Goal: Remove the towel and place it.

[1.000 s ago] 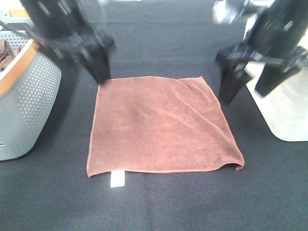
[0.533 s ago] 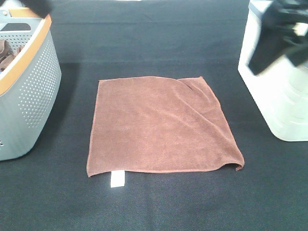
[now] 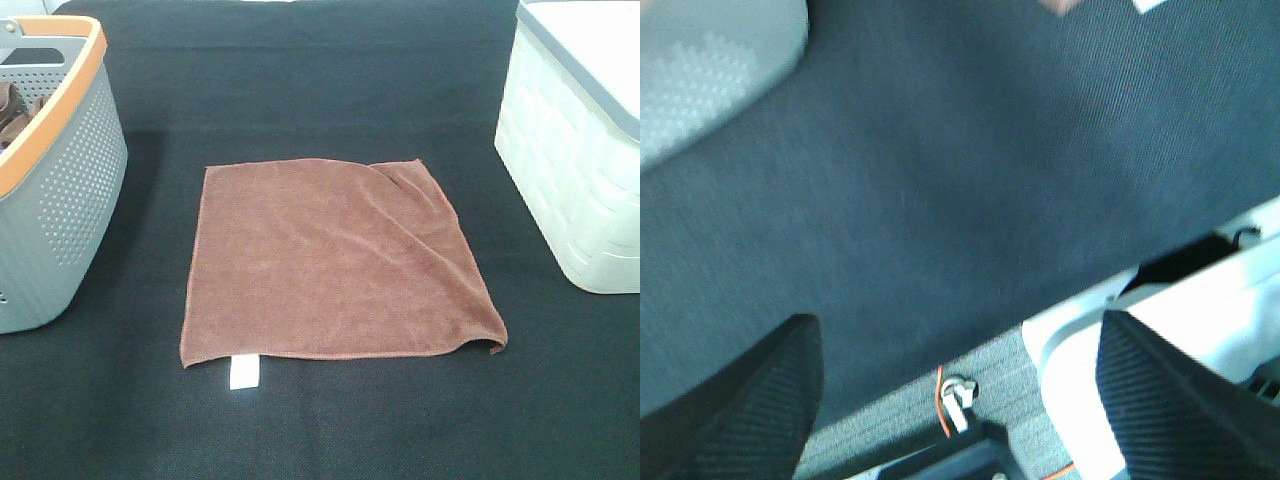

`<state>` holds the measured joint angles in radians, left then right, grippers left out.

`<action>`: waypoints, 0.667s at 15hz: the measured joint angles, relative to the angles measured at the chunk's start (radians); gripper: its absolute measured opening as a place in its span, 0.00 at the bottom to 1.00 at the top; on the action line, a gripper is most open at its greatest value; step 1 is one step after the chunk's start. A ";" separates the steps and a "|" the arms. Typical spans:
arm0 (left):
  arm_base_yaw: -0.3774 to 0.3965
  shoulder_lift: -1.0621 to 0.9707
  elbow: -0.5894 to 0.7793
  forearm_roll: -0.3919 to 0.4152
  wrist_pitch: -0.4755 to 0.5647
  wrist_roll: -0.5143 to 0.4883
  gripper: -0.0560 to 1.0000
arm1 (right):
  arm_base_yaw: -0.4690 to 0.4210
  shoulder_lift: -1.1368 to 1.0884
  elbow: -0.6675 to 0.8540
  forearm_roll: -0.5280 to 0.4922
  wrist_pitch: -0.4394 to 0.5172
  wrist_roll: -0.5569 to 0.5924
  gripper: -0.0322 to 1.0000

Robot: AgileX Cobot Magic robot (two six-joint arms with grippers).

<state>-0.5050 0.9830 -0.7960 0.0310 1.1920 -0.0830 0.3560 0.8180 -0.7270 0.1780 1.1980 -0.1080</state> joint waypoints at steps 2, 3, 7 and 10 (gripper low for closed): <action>0.000 -0.064 0.076 0.001 -0.017 0.000 0.74 | 0.000 -0.080 0.072 -0.016 -0.004 0.000 0.76; 0.000 -0.105 0.117 0.002 -0.020 0.000 0.74 | 0.000 -0.138 0.116 -0.026 -0.004 0.000 0.76; 0.000 -0.303 0.274 -0.024 -0.098 0.042 0.74 | 0.000 -0.350 0.171 -0.065 0.000 0.000 0.76; 0.000 -0.452 0.288 -0.107 -0.133 0.206 0.74 | 0.000 -0.502 0.171 -0.082 -0.025 -0.036 0.76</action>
<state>-0.5050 0.5310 -0.5080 -0.0760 1.0590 0.1230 0.3560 0.3160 -0.5560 0.0960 1.1730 -0.1440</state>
